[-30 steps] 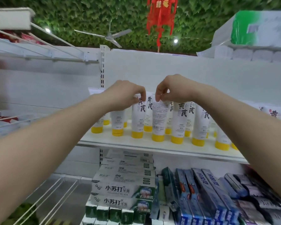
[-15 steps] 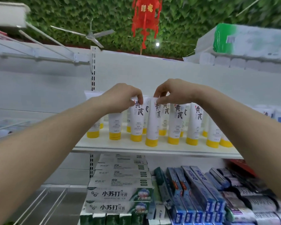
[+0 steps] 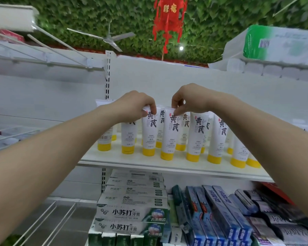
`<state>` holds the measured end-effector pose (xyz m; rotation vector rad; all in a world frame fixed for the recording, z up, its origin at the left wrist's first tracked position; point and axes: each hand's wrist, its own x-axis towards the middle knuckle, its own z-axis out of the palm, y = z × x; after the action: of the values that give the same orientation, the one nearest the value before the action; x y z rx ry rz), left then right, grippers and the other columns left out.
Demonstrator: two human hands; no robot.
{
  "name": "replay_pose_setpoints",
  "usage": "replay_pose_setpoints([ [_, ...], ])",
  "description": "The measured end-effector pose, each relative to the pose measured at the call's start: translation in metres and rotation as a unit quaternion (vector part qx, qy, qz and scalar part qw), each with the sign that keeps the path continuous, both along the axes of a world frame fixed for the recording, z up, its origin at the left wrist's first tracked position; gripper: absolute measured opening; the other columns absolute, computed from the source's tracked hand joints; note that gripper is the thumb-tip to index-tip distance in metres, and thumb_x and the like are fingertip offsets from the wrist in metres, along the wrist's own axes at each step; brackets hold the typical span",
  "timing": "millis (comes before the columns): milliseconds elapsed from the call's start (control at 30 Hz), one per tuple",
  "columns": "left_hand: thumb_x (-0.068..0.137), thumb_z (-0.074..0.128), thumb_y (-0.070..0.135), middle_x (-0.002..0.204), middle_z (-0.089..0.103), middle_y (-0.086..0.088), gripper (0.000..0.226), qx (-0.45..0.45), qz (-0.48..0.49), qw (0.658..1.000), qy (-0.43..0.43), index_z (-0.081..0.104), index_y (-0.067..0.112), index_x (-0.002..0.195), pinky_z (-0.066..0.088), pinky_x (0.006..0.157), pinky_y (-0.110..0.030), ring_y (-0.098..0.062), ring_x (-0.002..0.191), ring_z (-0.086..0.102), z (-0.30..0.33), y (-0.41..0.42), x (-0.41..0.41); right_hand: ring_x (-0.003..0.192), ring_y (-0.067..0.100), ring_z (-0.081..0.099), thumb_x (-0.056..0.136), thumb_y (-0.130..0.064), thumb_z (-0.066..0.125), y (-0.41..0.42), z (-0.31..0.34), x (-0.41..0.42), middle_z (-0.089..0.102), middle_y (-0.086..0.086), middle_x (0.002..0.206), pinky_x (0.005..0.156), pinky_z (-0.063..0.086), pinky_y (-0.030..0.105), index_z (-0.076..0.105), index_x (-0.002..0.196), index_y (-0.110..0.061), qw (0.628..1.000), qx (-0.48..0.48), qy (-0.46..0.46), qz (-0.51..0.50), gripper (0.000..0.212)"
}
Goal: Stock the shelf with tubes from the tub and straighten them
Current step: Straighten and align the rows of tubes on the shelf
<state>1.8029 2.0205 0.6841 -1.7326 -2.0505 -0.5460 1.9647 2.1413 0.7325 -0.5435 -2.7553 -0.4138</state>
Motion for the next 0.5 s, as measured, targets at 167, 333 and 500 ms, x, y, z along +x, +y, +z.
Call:
replay_pose_setpoints([
  [167,0.091,0.06,0.015,0.113,0.062,0.0,0.022,-0.009,-0.002,1.0,-0.007,0.065,0.035,0.1,0.046,0.086,-0.035,-0.019,0.112,0.053,0.001,0.001,-0.001,0.082,0.017,0.055,0.082,-0.032,0.074,0.003,0.001,-0.003,0.065,-0.002,0.09,0.072,0.038,0.025,0.071,0.096,-0.019,1.0,0.004,0.002,-0.01,0.019],
  [333,0.091,0.055,0.014,0.097,0.055,0.007,0.025,-0.029,-0.001,1.0,-0.004,0.065,0.035,0.101,0.038,0.066,-0.023,-0.01,0.083,0.05,0.006,0.005,0.0,0.086,0.014,0.061,0.082,-0.04,0.072,0.009,0.004,-0.007,0.068,-0.009,0.088,0.075,0.046,0.028,0.073,0.092,-0.025,0.999,-0.033,-0.01,-0.013,0.018],
  [500,0.087,0.049,0.016,0.097,0.059,0.011,0.019,0.029,-0.014,0.999,-0.033,0.059,0.029,0.097,0.039,0.075,-0.029,-0.014,0.092,0.053,0.02,0.004,-0.006,0.092,0.014,0.061,0.088,-0.041,0.063,0.016,0.018,-0.007,0.07,-0.009,0.097,0.085,0.048,0.03,0.074,0.097,-0.025,0.997,-0.063,0.039,0.006,0.021],
])
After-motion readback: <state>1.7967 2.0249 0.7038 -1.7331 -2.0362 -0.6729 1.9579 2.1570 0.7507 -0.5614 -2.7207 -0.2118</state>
